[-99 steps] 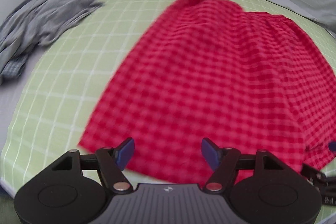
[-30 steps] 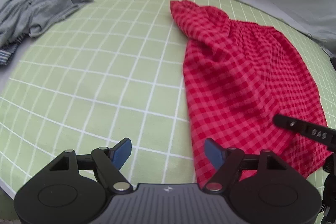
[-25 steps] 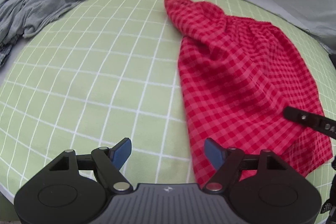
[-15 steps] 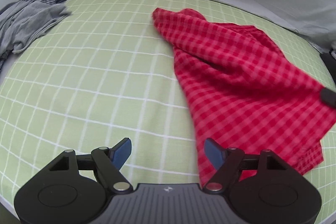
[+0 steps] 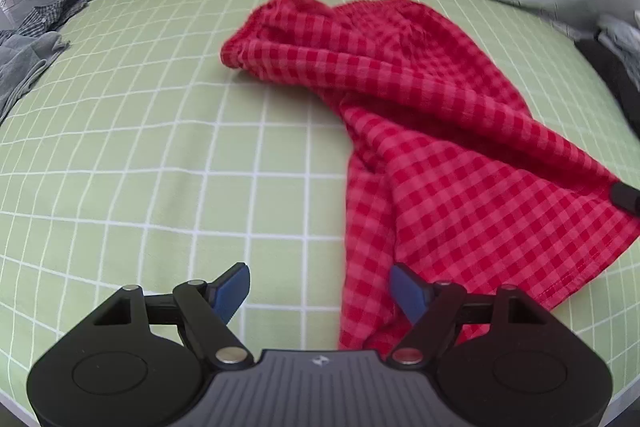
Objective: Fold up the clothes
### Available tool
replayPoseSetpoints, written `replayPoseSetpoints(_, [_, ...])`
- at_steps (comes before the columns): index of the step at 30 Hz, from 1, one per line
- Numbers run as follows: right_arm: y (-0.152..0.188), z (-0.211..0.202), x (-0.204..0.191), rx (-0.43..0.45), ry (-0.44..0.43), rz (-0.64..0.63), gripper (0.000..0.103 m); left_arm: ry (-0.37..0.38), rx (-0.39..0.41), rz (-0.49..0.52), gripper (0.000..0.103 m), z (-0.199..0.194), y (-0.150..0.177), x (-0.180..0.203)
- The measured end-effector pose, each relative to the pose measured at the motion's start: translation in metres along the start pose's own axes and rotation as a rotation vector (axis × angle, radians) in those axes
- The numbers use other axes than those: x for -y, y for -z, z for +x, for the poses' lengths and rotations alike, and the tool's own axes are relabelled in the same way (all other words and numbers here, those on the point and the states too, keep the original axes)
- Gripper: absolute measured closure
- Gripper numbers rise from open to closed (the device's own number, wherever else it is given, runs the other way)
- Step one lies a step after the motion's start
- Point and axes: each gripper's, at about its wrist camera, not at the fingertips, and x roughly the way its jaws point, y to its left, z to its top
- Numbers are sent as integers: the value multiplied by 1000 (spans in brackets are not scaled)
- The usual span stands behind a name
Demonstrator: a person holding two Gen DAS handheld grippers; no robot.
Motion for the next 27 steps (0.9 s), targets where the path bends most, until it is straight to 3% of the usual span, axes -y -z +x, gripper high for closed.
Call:
replayPoseSetpoints(8, [18,33,14,-138,93,-96,95,-44,-48,12,25,11,3,9])
replayPoseSetpoints(9, [18,33,11,-138,111,-119,87,-48,-47,9,25,11,4,9])
replayPoseSetpoints(13, [9,29,-11,-72,173,-235,25,-68,-23,-35,25,2,2,-7])
replayPoseSetpoints(14, [6,28,-17,-52,184,-266,17,-74,-17,-47,25,0,1,-11])
replayPoseSetpoints(15, [4,28,-24,-38,187,-304,4,-78,-16,-52,25,-2,1,-15])
replayPoseSetpoints(16, [2,30,-32,-26,186,-346,0,-82,-16,-57,25,-3,2,-20])
replayPoseSetpoints(22, [4,57,-90,-32,150,-537,0,-102,-1,-94,19,-12,2,-49])
replayPoseSetpoints(27, [7,86,-138,-43,112,-636,0,-104,-5,-111,19,-4,-19,-79])
